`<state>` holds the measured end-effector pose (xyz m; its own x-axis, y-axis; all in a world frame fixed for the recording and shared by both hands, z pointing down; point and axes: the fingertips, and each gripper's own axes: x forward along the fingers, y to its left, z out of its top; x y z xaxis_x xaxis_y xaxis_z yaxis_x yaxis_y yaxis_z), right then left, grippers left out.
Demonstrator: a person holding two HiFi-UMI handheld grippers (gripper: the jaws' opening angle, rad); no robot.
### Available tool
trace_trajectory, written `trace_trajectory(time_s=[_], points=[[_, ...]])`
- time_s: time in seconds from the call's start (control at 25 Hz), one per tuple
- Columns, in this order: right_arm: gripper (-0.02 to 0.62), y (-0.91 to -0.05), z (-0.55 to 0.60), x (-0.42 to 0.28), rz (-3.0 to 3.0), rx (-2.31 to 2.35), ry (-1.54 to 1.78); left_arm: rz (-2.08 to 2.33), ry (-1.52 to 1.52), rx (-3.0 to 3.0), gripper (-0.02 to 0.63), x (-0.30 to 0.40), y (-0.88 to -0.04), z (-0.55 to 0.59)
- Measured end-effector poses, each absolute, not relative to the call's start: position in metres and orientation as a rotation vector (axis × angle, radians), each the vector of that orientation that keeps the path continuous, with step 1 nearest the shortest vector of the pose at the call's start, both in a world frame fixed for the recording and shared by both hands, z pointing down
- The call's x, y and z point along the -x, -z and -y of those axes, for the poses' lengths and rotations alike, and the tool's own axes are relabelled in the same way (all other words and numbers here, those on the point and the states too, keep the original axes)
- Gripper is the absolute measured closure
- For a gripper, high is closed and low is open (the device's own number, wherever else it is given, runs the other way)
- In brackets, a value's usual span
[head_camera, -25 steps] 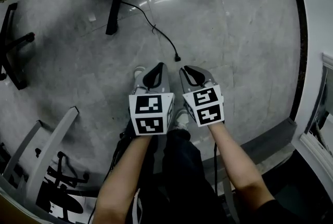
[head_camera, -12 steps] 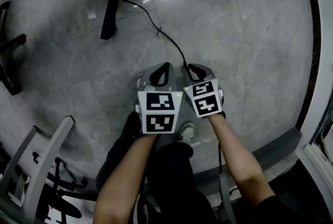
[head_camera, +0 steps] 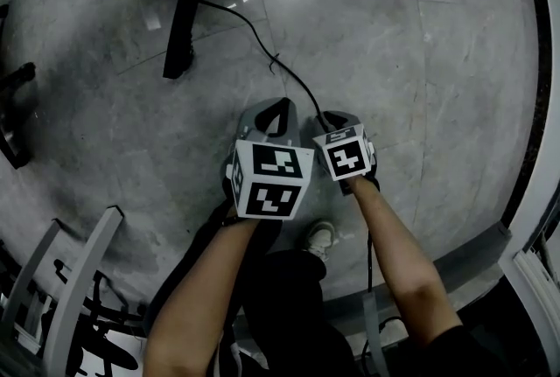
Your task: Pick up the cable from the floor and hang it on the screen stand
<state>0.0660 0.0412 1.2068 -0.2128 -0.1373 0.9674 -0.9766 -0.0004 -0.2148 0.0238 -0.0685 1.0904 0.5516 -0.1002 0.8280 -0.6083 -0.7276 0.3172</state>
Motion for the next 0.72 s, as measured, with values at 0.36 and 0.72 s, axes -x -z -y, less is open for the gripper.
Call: trace_trajectory(time_s=[0.36, 0.72], points=[[0.494, -1.237, -0.048, -0.074, 1.291, -1.092, -1.514, 0.582, -1.142, -2.183, 0.604, -0.016, -1.102, 0.088], [0.548, -1.253, -0.051, -0.079, 1.207, -0.972, -1.457, 0.589, -1.154, -2.172, 0.604, -0.013, -1.105, 0.096]])
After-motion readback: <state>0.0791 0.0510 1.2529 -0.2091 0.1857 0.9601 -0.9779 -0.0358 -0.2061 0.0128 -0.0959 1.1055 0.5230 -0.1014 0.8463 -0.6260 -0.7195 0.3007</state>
